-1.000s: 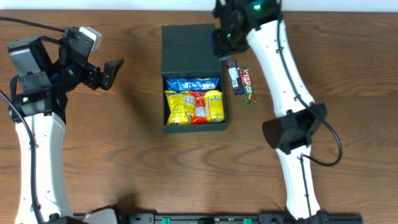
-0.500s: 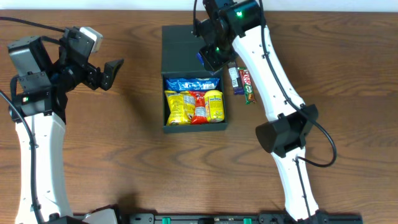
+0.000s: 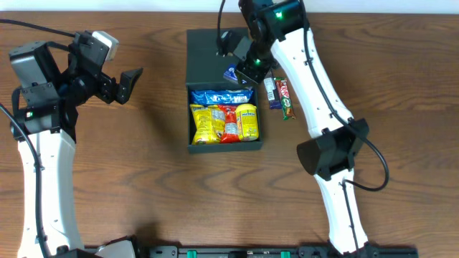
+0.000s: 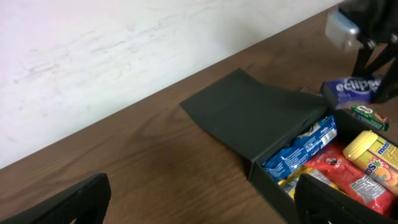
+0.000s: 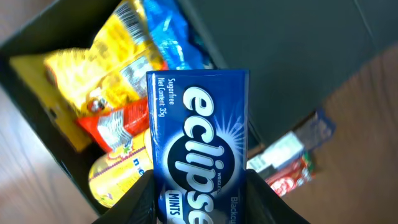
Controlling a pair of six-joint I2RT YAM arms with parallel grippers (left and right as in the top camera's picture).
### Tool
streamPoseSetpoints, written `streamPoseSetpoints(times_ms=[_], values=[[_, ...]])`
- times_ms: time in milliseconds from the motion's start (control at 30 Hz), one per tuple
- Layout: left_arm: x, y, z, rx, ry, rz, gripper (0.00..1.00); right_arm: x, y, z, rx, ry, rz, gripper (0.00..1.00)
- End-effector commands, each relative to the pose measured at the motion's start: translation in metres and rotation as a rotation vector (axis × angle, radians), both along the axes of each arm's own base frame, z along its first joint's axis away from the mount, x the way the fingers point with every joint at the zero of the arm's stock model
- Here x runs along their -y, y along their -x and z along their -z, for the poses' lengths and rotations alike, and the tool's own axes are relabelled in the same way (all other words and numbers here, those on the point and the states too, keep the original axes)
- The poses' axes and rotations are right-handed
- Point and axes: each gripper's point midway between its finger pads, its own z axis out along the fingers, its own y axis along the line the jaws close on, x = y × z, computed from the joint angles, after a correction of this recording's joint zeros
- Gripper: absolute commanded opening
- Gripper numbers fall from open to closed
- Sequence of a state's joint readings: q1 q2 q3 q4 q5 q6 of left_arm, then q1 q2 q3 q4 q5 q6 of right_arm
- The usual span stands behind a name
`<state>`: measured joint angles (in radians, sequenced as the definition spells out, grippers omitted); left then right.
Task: Pack container
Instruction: 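Carry the Eclipse tin over the box and lower it inside, then open the right gripper and move it toward the KitKat bar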
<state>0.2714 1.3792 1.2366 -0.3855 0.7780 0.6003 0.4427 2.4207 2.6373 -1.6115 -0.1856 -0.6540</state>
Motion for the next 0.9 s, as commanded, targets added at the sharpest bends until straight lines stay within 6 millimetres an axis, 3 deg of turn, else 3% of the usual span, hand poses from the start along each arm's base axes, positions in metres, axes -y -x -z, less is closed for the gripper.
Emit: streamPoseSetpoints(times_ms=[0,133,233,567,600,633,667,700,767,833,867], values=[[0.0,-0.002,0.0,0.002,-0.007,0.003,0.95,-0.004,0.007,0.016,0.0,0.011,-0.213,0.01],[0.0,-0.002,0.0,0.002,-0.007,0.003,0.95,-0.004,0.004,0.052,-0.015,0.027,-0.286,0.02],[0.0,-0.002,0.0,0.002,-0.006,0.003,0.95,-0.001,-0.002,0.062,0.008,0.065,-0.302,0.01],[0.0,-0.002,0.0,0.005,-0.012,0.006,0.95,0.003,-0.009,0.064,0.05,0.122,-0.336,0.01],[0.0,-0.002,0.0,0.01,-0.02,0.01,0.95,0.003,-0.009,0.064,0.05,0.122,-0.336,0.07],[0.0,-0.002,0.0,0.012,-0.023,0.012,0.95,0.002,-0.009,0.064,0.05,0.122,-0.336,0.19],[0.0,-0.002,0.0,0.014,-0.025,0.013,0.95,0.002,-0.009,0.064,0.05,0.122,-0.336,0.42],[0.0,-0.002,0.0,0.015,-0.025,0.013,0.95,0.002,-0.009,0.064,0.05,0.122,-0.336,0.5],[0.0,-0.002,0.0,0.015,-0.027,0.014,0.95,0.002,-0.009,0.064,0.05,0.122,-0.335,0.59],[0.0,-0.002,0.0,0.015,-0.027,0.014,0.95,0.002,-0.01,0.064,0.054,0.121,-0.335,0.82],[0.0,-0.002,0.0,0.015,-0.027,0.014,0.95,0.002,-0.01,0.064,0.055,0.121,-0.335,0.83]])
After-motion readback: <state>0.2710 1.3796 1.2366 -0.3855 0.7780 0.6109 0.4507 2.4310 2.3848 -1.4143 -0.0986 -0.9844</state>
